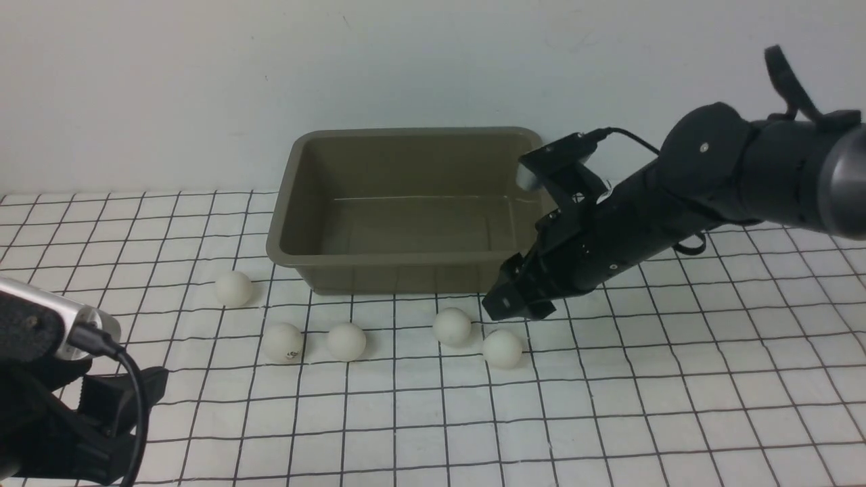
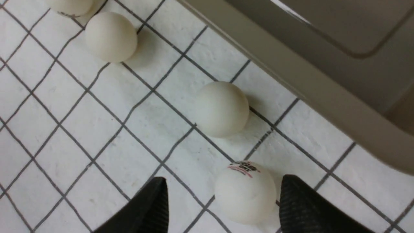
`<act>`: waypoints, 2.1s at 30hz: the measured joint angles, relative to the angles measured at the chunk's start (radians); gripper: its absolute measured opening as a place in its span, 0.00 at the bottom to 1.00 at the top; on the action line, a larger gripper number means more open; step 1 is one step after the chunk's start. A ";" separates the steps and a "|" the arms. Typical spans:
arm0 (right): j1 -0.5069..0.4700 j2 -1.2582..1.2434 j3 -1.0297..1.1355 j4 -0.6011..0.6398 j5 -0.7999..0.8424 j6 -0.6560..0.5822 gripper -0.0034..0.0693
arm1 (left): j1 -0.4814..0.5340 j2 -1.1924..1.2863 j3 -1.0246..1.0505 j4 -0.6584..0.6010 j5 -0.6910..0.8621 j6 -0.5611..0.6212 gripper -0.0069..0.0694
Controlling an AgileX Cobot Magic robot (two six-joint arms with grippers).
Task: Put the table tennis balls into the box on the white checkered tablecloth.
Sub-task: 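Reach for and grasp a ping pong ball on the table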
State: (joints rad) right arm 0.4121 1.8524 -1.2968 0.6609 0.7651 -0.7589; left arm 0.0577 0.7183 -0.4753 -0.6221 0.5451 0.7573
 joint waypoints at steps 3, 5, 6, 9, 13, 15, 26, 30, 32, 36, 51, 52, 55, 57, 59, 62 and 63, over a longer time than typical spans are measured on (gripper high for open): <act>0.011 0.000 0.000 -0.035 -0.002 0.015 0.62 | 0.000 0.000 0.000 0.000 0.000 0.000 0.72; 0.011 0.000 0.000 -0.078 -0.004 0.038 0.62 | 0.000 0.000 0.000 0.000 0.001 0.000 0.72; 0.011 0.000 0.000 -0.096 -0.004 0.044 0.62 | 0.000 0.000 0.000 0.000 0.001 0.000 0.72; 0.011 0.000 0.000 -0.112 0.008 0.052 0.62 | 0.000 0.000 0.000 0.000 0.001 0.000 0.72; 0.016 0.000 0.000 -0.119 0.025 0.056 0.63 | 0.000 0.006 0.000 0.000 0.001 0.000 0.72; 0.029 0.003 0.000 -0.126 0.039 0.056 0.65 | 0.000 0.010 0.000 0.000 0.001 0.000 0.72; 0.063 0.071 0.000 -0.162 -0.014 0.075 0.72 | 0.000 0.012 0.000 0.000 0.001 0.000 0.72; 0.063 0.099 0.000 -0.162 -0.030 0.075 0.72 | 0.000 0.012 0.000 0.000 0.001 0.000 0.72; 0.063 0.111 0.000 -0.162 -0.037 0.075 0.72 | 0.000 0.012 0.000 0.000 0.001 0.000 0.72; 0.063 0.131 0.000 -0.159 -0.055 0.075 0.72 | 0.000 0.012 0.000 0.000 0.001 0.000 0.72; 0.063 0.136 0.000 -0.093 -0.091 0.058 0.64 | 0.000 0.012 0.000 0.000 0.002 0.000 0.72; 0.063 0.136 0.000 -0.093 -0.091 0.058 0.61 | 0.000 0.012 0.000 0.000 0.002 0.000 0.72; 0.063 0.136 0.000 -0.093 -0.089 0.058 0.56 | 0.000 0.012 0.000 0.000 0.002 0.000 0.72; 0.063 0.137 0.000 -0.093 -0.089 0.058 0.55 | 0.000 0.012 0.000 0.000 0.002 0.000 0.72; 0.063 0.143 0.000 -0.093 -0.089 0.058 0.54 | 0.000 0.012 0.000 0.000 0.002 0.000 0.72; 0.063 0.157 0.000 -0.091 -0.087 0.057 0.54 | 0.000 0.012 0.000 0.000 0.002 0.000 0.72; 0.063 0.161 0.000 -0.086 -0.086 0.055 0.54 | 0.000 0.012 0.000 0.000 0.002 0.000 0.72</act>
State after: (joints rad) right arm 0.4748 2.0130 -1.2968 0.5747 0.6795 -0.7040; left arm 0.0577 0.7303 -0.4753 -0.6221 0.5476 0.7578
